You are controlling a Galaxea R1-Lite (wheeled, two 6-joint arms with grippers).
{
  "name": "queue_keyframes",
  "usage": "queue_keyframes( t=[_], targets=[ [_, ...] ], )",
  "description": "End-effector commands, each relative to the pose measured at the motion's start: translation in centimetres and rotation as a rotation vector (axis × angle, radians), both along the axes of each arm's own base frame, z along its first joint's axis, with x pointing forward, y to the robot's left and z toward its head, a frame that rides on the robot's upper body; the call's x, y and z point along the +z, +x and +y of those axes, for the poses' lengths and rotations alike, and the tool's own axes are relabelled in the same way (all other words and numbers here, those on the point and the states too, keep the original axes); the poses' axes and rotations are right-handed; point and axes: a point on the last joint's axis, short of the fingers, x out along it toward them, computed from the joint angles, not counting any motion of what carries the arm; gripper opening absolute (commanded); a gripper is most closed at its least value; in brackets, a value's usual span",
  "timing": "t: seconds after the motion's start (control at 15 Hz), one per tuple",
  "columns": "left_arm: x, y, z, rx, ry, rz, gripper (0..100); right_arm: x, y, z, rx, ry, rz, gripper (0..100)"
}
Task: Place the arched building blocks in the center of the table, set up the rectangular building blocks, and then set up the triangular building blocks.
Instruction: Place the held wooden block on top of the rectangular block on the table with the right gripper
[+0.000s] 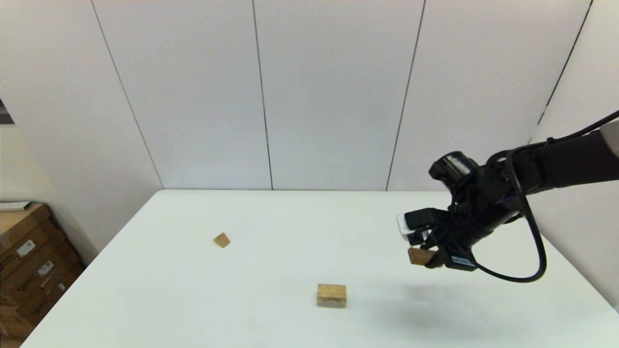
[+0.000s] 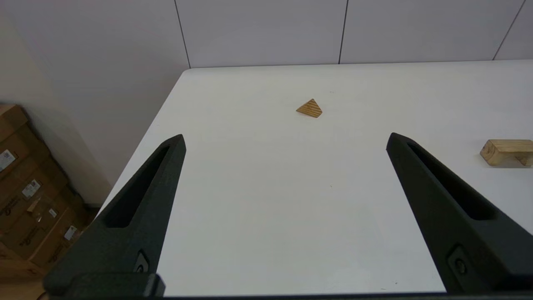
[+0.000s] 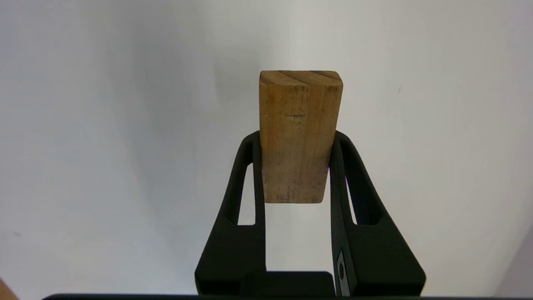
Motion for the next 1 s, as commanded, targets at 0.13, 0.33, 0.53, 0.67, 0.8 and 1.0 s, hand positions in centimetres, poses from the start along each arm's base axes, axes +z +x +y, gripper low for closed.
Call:
queue_keyframes(
  t=[0.13, 0.33, 0.53, 0.67, 0.8, 1.0],
  targets=[
    [0.0, 0.0, 0.0, 0.000, 0.001, 0.001, 100, -0.1, -0.4, 4.6, 0.127, 0.002, -0.013, 0],
    [0.0, 0.0, 0.0, 0.001, 0.000, -0.001, 100, 0.0, -0.7, 7.1, 0.185, 0.000, -0.013, 0],
    [0.0, 0.0, 0.0, 0.000, 0.000, -0.001, 100, 0.4, -1.2, 9.2, 0.168, -0.011, 0.048, 0],
    [0.0, 0.0, 0.0, 0.000, 0.000, -0.001, 100, 0.1, -1.3, 10.0, 0.176, -0.026, 0.048, 0],
    [0.0, 0.0, 0.0, 0.000, 0.000, 0.001, 100, 0.1, -1.3, 10.9, 0.180, -0.028, 0.040, 0],
    [0.0, 0.0, 0.0, 0.000, 0.000, -0.001, 100, 0.0, -1.4, 12.7, 0.168, -0.034, 0.030, 0]
  ],
)
